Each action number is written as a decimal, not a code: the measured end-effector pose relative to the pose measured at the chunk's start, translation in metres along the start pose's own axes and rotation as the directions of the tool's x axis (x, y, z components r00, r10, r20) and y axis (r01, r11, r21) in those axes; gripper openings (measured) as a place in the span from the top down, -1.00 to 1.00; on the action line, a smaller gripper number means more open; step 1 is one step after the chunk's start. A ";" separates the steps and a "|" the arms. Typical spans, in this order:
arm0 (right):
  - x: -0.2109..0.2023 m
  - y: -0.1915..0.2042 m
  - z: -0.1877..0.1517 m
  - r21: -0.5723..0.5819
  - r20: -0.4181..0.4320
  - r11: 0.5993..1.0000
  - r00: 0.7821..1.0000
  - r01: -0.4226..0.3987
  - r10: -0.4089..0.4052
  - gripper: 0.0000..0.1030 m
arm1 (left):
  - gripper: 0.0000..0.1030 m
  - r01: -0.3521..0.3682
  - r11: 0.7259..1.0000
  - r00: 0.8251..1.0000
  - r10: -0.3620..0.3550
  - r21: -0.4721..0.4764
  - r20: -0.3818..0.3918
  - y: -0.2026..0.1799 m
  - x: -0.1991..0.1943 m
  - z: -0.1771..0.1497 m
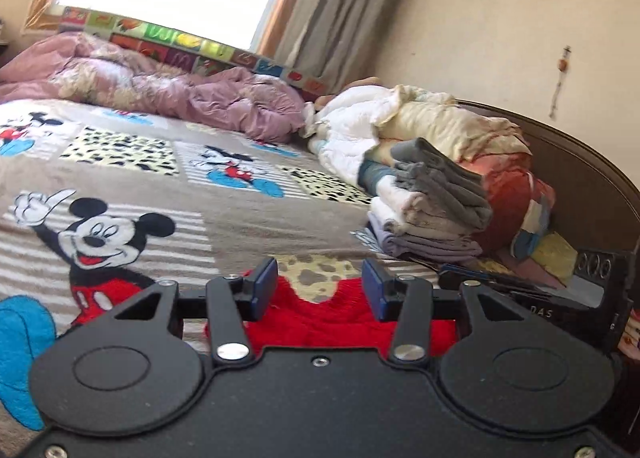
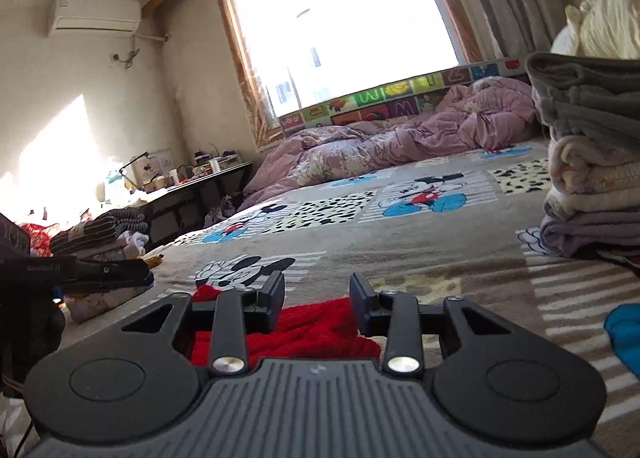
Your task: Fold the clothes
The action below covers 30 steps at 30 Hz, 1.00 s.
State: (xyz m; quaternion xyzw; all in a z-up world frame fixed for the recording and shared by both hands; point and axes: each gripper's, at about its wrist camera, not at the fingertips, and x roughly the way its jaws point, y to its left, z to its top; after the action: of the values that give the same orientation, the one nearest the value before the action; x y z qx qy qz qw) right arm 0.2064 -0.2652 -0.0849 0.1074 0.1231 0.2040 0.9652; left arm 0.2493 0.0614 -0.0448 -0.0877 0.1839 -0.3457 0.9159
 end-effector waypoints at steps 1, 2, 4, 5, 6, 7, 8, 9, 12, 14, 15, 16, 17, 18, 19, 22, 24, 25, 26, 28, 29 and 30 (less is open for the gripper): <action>0.002 0.009 -0.004 -0.052 -0.025 0.999 1.000 -0.015 0.014 0.27 | 0.14 0.018 0.998 1.000 -0.017 0.060 -0.012 -0.010 0.002 -0.005; 0.003 0.018 -0.008 -0.103 -0.050 0.994 0.998 -0.031 0.026 0.27 | 0.14 0.013 0.994 0.999 -0.007 0.113 -0.048 -0.017 0.009 -0.011; 0.007 0.036 -0.016 -0.203 -0.102 0.977 0.994 -0.068 0.048 0.30 | 0.14 -0.010 0.982 0.990 0.037 0.189 -0.139 -0.022 0.027 -0.029; 0.009 0.044 -0.021 -0.248 -0.129 0.965 0.990 -0.084 0.053 0.30 | 0.14 -0.017 0.972 0.984 0.058 0.233 -0.171 -0.023 0.033 -0.038; 0.013 0.045 -0.025 -0.268 -0.163 0.961 0.986 -0.074 0.031 0.30 | 0.14 -0.018 0.957 0.981 0.073 0.290 -0.180 -0.026 0.038 -0.047; 0.015 0.048 -0.027 -0.281 -0.190 0.957 0.982 -0.075 0.021 0.30 | 0.13 -0.016 0.945 0.981 0.078 0.328 -0.176 -0.029 0.039 -0.053; 0.015 0.050 -0.029 -0.293 -0.215 0.953 0.977 -0.076 0.011 0.30 | 0.13 -0.012 0.946 0.980 0.075 0.324 -0.183 -0.027 0.041 -0.054; 0.015 0.049 -0.030 -0.294 -0.226 0.952 0.974 -0.079 0.011 0.30 | 0.10 -0.009 0.948 0.979 0.073 0.317 -0.191 -0.024 0.042 -0.055; 0.018 0.044 -0.034 -0.260 -0.250 0.962 0.968 -0.085 0.017 0.29 | 0.06 -0.007 0.957 0.976 0.069 0.289 -0.205 -0.016 0.046 -0.058; 0.020 0.045 -0.039 -0.247 -0.255 0.965 0.967 -0.089 0.024 0.29 | 0.05 -0.009 0.964 0.975 0.068 0.267 -0.211 -0.010 0.047 -0.061; 0.021 0.044 -0.040 -0.242 -0.252 0.966 0.967 -0.090 0.027 0.29 | 0.05 -0.014 0.963 0.975 0.073 0.269 -0.210 -0.013 0.046 -0.061; 0.022 0.044 -0.040 -0.238 -0.250 0.967 0.968 -0.092 0.031 0.29 | 0.05 -0.023 0.963 0.975 0.081 0.270 -0.209 -0.015 0.045 -0.062; 0.022 0.046 -0.039 -0.243 -0.250 0.965 0.968 -0.093 0.031 0.28 | 0.05 -0.028 0.963 0.974 0.086 0.267 -0.208 -0.017 0.042 -0.061; 0.021 0.047 -0.039 -0.248 -0.249 0.964 0.968 -0.095 0.031 0.28 | 0.05 -0.028 0.964 0.974 0.086 0.263 -0.210 -0.018 0.040 -0.060; 0.021 0.045 -0.040 -0.253 -0.245 0.962 0.969 -0.100 0.036 0.27 | 0.04 -0.030 0.963 0.972 0.091 0.269 -0.218 -0.021 0.037 -0.058; 0.010 0.046 -0.031 -0.251 -0.223 0.959 0.972 -0.135 0.078 0.25 | 0.05 -0.024 0.976 0.976 0.069 0.217 -0.205 -0.021 0.024 -0.045; 0.001 0.045 -0.022 -0.244 -0.172 0.961 0.981 -0.127 0.086 0.24 | 0.05 -0.036 0.983 0.989 0.062 0.181 -0.137 -0.018 0.017 -0.037; 0.002 0.044 -0.018 -0.250 -0.155 0.961 0.985 -0.117 0.080 0.23 | 0.06 -0.044 0.983 0.994 0.061 0.178 -0.094 -0.018 0.018 -0.033; 0.005 0.044 -0.014 -0.264 -0.143 0.958 0.987 -0.113 0.076 0.23 | 0.06 -0.051 0.983 0.997 0.061 0.176 -0.052 -0.017 0.019 -0.029; 0.015 0.040 -0.007 -0.272 -0.120 0.957 0.990 -0.102 0.071 0.14 | 0.06 -0.060 0.971 0.998 0.064 0.230 -0.010 -0.020 0.033 -0.022; 0.022 0.037 -0.004 -0.268 -0.109 0.959 0.992 -0.096 0.069 0.11 | 0.06 -0.067 0.965 0.998 0.069 0.255 -0.001 -0.019 0.043 -0.020; 0.028 0.034 -0.001 -0.263 -0.097 0.960 0.993 -0.091 0.067 0.05 | 0.06 -0.070 0.964 0.997 0.071 0.258 0.005 -0.017 0.050 -0.019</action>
State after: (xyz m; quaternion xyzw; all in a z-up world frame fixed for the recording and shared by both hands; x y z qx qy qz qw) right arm 0.2190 -0.2233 -0.0823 -0.0279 0.1323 0.2616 0.9557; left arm 0.2659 0.0152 -0.0710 0.0393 0.1425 -0.3341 0.9309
